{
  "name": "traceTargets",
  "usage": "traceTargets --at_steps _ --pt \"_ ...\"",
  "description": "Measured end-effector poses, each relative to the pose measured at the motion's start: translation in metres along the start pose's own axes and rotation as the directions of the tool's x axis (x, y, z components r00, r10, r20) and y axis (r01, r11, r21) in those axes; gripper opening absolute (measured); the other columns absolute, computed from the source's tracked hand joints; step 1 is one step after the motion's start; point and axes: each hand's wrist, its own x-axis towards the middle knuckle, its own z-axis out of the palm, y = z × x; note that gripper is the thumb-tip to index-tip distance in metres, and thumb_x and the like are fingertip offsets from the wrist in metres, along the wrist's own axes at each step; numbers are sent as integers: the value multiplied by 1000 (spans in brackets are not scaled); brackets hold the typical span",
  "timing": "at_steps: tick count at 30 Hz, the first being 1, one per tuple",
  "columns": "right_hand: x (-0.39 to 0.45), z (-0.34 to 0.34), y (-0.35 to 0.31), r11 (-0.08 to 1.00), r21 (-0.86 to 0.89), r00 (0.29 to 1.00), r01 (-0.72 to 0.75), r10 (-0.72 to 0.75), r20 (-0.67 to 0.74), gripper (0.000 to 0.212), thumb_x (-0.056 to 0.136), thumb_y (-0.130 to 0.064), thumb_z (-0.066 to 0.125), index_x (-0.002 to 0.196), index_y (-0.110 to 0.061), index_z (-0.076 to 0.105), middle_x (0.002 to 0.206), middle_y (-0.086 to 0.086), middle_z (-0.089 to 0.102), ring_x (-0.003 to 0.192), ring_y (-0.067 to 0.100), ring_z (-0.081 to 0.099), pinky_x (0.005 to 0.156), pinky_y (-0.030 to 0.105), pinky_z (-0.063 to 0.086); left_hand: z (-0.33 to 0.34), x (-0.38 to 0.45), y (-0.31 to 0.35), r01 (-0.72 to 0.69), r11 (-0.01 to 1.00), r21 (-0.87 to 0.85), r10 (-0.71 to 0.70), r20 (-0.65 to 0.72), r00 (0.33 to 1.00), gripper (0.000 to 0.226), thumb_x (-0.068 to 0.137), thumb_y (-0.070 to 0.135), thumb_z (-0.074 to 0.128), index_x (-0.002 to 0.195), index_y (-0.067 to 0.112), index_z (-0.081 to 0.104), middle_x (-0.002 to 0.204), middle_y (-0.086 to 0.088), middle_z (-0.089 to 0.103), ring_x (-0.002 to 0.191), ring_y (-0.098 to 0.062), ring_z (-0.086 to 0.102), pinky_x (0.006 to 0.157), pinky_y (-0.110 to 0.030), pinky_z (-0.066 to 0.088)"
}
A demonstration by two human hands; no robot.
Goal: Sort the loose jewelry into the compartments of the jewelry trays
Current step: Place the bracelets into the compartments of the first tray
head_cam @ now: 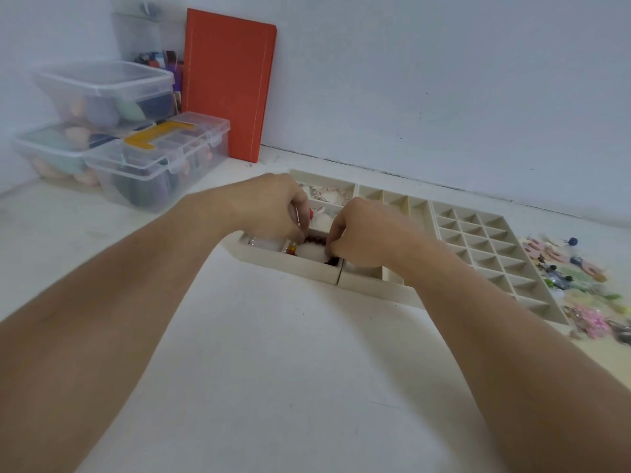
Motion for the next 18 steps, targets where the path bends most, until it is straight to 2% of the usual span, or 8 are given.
traceTargets --at_steps 3,5,8,13,18 --pt "1 -3 2 998 58 994 15 -9 -107 9 87 -28 65 85 -33 73 89 -10 69 84 16 65 63 27 46 -8 2 -10 9 999 36 -3 -180 984 20 87 10 73 92 29 74 88 14 71 72 4 58 57 -13 37" --pt "1 -2 3 997 76 990 22 -11 -144 10 88 -28 65 88 -37 70 96 -12 68 86 15 63 66 28 43 -9 3 -17 46 994 100 -22 -229 973 22 89 8 71 97 28 75 95 13 67 80 -3 58 63 -18 39" --pt "1 2 4 1000 23 996 18 -16 -90 17 91 -31 65 106 -32 72 105 -5 70 90 19 64 71 30 49 -5 3 -23 77 988 134 -49 -198 979 21 90 12 70 102 27 77 102 8 67 94 -12 60 77 -25 41" --pt "1 2 4 1000 -14 999 18 -18 -41 19 92 -37 64 106 -28 74 108 0 71 93 22 65 81 35 56 0 4 -25 88 985 151 -69 -130 989 23 86 17 75 106 31 74 107 10 70 103 -14 63 84 -27 47" --pt "0 1 5 1000 -27 1000 5 -6 -8 36 94 -43 62 128 -31 64 129 -1 64 115 24 60 96 39 50 5 7 -23 119 979 168 -99 -119 988 43 88 20 67 123 43 64 134 -5 49 122 -29 49 104 -40 43"
